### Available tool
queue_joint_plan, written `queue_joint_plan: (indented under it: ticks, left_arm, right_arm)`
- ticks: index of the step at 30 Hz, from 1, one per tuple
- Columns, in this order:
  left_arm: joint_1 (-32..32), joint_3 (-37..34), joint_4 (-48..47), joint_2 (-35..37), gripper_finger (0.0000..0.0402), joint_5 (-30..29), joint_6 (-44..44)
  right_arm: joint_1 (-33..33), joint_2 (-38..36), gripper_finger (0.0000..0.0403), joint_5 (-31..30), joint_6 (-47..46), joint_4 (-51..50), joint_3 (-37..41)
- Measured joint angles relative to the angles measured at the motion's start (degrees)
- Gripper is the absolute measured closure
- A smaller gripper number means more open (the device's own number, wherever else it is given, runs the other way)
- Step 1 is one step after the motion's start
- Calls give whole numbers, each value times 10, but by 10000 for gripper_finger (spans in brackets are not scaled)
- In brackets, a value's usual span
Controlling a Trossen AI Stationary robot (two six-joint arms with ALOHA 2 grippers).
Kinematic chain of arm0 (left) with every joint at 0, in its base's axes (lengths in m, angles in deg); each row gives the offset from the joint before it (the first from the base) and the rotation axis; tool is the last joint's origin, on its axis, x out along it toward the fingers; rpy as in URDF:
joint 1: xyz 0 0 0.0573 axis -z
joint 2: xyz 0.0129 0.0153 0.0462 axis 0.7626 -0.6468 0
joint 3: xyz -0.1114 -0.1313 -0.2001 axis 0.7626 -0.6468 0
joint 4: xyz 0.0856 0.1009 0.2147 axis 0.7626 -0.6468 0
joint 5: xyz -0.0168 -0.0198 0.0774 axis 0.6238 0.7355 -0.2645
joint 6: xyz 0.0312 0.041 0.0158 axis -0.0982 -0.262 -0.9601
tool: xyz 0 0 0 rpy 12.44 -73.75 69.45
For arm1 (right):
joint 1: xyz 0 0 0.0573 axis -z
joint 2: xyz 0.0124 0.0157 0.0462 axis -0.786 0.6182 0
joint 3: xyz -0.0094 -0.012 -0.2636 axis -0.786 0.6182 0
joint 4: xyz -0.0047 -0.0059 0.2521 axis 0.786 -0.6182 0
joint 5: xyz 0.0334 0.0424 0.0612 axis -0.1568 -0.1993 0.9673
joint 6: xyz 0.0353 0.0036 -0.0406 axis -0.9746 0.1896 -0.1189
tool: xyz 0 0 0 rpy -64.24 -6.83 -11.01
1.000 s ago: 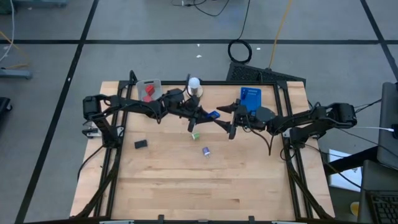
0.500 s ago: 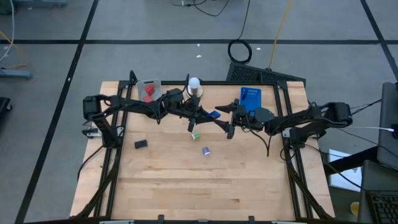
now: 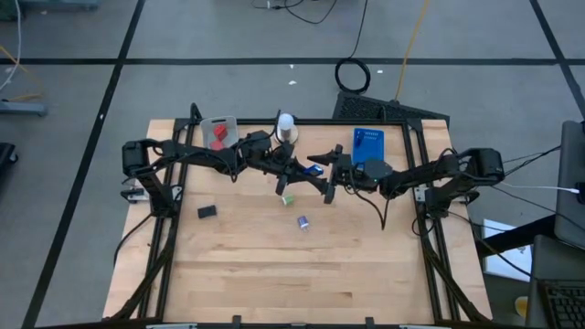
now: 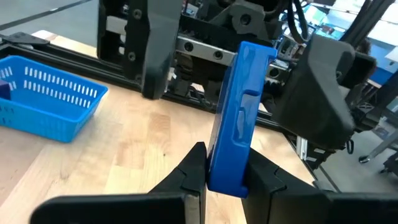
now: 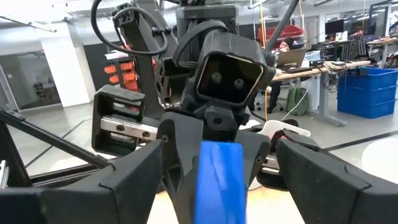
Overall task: Pick & Place Office items
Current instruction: Put the blue digital clock into the blue bin
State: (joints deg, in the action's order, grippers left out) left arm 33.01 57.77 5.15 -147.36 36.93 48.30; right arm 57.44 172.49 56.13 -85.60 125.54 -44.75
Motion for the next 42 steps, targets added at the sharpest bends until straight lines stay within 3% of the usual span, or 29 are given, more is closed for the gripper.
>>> queue_joint_plan:
  ticks: [9,19,26,35,42]
  left_arm:
    - [0,0,0,0,345,18,-2]
    - [-1,0,0,0,345,18,-2]
    - [-1,0,1,0,324,3,-1]
    - [-1,0,1,0,332,-7,-10]
    - [-1,0,2,0,287,-7,-24]
  right_arm:
    - [0,-1,141,1,-3,-6,0]
    - [-1,-1,266,3,-4,-9,0]
    - [-1,-1,355,18,0,-9,0]
    - [0,-1,357,27,-4,-9,0]
    - [-1,-1,356,33,-6,-4,0]
